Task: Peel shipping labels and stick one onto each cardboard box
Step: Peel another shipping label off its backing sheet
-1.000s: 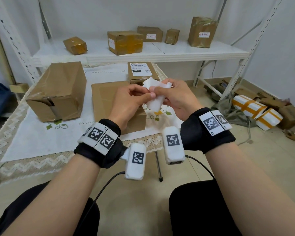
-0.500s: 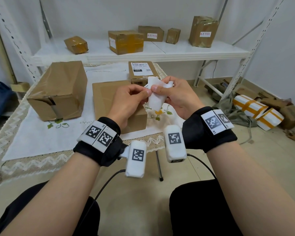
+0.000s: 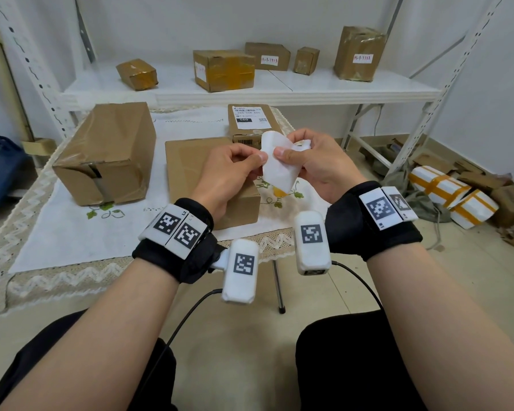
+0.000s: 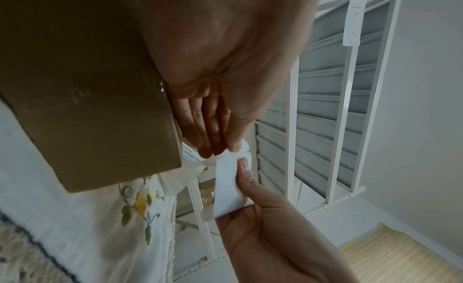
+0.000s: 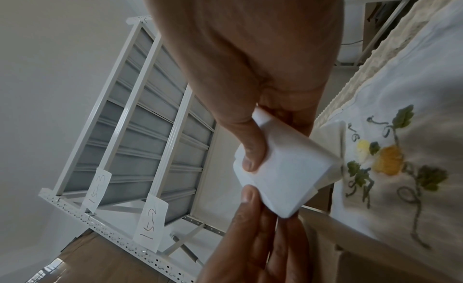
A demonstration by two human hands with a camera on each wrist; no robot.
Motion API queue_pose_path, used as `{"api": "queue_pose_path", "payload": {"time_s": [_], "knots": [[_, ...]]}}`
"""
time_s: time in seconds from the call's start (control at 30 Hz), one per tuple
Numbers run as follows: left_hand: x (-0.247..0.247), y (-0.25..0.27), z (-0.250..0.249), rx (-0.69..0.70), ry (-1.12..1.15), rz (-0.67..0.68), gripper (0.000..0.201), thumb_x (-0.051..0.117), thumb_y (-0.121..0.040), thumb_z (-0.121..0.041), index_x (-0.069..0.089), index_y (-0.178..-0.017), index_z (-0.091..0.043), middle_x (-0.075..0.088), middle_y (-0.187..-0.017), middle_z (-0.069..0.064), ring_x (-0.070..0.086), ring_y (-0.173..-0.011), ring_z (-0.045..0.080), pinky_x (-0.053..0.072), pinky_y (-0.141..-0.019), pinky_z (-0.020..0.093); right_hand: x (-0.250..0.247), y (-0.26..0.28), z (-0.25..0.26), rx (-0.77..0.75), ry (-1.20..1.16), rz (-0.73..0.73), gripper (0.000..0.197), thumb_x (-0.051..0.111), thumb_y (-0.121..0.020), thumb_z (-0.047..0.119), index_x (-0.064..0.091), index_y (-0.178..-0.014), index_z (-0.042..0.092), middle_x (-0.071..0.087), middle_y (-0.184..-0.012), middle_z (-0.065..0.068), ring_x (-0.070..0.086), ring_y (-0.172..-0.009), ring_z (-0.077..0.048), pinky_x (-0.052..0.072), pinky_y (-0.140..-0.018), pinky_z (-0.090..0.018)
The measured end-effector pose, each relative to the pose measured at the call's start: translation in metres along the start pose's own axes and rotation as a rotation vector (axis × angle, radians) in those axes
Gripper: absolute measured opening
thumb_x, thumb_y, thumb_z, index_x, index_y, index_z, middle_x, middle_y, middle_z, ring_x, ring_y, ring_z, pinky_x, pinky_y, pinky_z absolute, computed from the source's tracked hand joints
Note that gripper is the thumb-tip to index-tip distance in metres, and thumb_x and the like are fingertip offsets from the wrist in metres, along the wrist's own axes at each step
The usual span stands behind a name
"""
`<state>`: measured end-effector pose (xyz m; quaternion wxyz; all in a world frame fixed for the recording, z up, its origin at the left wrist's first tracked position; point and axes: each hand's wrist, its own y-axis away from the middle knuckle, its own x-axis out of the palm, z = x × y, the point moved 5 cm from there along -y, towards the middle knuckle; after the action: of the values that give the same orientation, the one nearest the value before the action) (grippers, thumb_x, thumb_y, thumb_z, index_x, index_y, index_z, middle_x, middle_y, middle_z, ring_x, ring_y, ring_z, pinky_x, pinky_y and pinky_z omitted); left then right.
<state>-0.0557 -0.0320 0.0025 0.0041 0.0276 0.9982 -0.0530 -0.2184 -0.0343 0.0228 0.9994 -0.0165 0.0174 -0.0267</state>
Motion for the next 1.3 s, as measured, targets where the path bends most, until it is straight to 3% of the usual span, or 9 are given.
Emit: {"api": "queue_pose_path", "payload": {"time_s": [0.3, 0.43, 0.57, 0.73, 0.9, 1.07, 1.17, 1.3], "knots": [[0.0004, 0.0001, -0.0001, 0.003, -0.006, 0.006, 0.006, 0.07, -0.095, -0.013, 0.072, -0.091, -0.008, 0.073, -0.076, 0.003, 0.065, -0.062, 0.005, 0.053, -0.064, 0.016, -0.0029, 0.0012, 0.0011, -0.005, 0.039, -0.05, 0.025, 0.073, -0.088, -0.001, 0.054, -0.089, 0.015, 0.064, -0.088, -0.006, 0.064, -0.074, -0.019, 0.056, -0.068, -0.032], [0.0009, -0.0003, -0.0002, 0.003, -0.006, 0.005, 0.006, 0.07, -0.096, -0.013, 0.072, -0.092, -0.009, 0.073, -0.078, 0.004, 0.065, -0.064, 0.006, 0.053, -0.065, 0.016, -0.0032, 0.0005, 0.0001, 0.003, 0.084, -0.102, 0.026, 0.073, -0.089, 0.001, 0.054, -0.097, 0.016, 0.063, -0.105, -0.008, 0.064, -0.085, -0.023, 0.057, -0.081, -0.041], [0.0007, -0.0007, 0.0005, 0.0, -0.014, -0.005, 0.009, 0.069, -0.096, -0.013, 0.072, -0.097, -0.004, 0.071, -0.077, 0.004, 0.063, -0.06, 0.003, 0.053, -0.062, 0.015, -0.0044, 0.0008, -0.0012, -0.009, 0.084, -0.116, 0.027, 0.072, -0.09, 0.001, 0.053, -0.099, 0.018, 0.062, -0.113, -0.013, 0.063, -0.083, -0.023, 0.055, -0.069, -0.034], [0.0004, -0.0009, 0.0008, -0.003, -0.021, -0.013, 0.009, 0.069, -0.097, -0.015, 0.072, -0.097, -0.006, 0.073, -0.081, 0.004, 0.063, -0.062, 0.005, 0.053, -0.062, 0.015, -0.0038, 0.0011, -0.0009, -0.018, 0.109, -0.144, 0.028, 0.073, -0.089, 0.003, 0.053, -0.093, 0.022, 0.062, -0.127, -0.021, 0.064, -0.09, -0.029, 0.056, -0.077, -0.042], [0.0007, -0.0002, 0.0004, 0.0, -0.022, -0.013, 0.007, 0.069, -0.097, -0.015, 0.071, -0.092, -0.011, 0.073, -0.08, 0.003, 0.064, -0.062, 0.004, 0.053, -0.063, 0.015, -0.0049, 0.0008, -0.0002, -0.025, 0.145, -0.163, 0.028, 0.072, -0.089, 0.003, 0.052, -0.092, 0.023, 0.06, -0.13, -0.016, 0.065, -0.093, -0.028, 0.058, -0.075, -0.039], [0.0015, -0.0009, 0.0019, -0.001, -0.027, -0.014, 0.006, 0.069, -0.096, -0.015, 0.072, -0.092, -0.011, 0.073, -0.083, 0.005, 0.065, -0.066, 0.007, 0.054, -0.065, 0.016, -0.0063, -0.0009, -0.0011, -0.048, 0.205, -0.196, 0.028, 0.073, -0.088, 0.004, 0.053, -0.092, 0.024, 0.057, -0.133, -0.015, 0.065, -0.104, -0.032, 0.054, -0.064, -0.032], [0.0014, -0.0014, 0.002, 0.0, -0.038, -0.016, 0.006, 0.069, -0.096, -0.015, 0.072, -0.092, -0.011, 0.073, -0.083, 0.006, 0.064, -0.067, 0.009, 0.055, -0.067, 0.017, -0.007, -0.0012, 0.0, -0.078, 0.271, -0.217, 0.03, 0.073, -0.089, 0.006, 0.052, -0.089, 0.027, 0.056, -0.135, -0.014, 0.067, -0.101, -0.031, 0.052, -0.061, -0.03], [0.0023, -0.0015, 0.0018, 0.003, -0.04, -0.006, 0.007, 0.069, -0.096, -0.014, 0.071, -0.089, -0.013, 0.073, -0.082, 0.007, 0.065, -0.071, 0.013, 0.057, -0.072, 0.022, -0.0093, -0.0008, 0.0016, -0.093, 0.35, -0.248, 0.032, 0.074, -0.089, 0.007, 0.051, -0.087, 0.03, 0.057, -0.134, -0.012, 0.065, -0.107, -0.03, 0.059, -0.074, -0.037]]}}
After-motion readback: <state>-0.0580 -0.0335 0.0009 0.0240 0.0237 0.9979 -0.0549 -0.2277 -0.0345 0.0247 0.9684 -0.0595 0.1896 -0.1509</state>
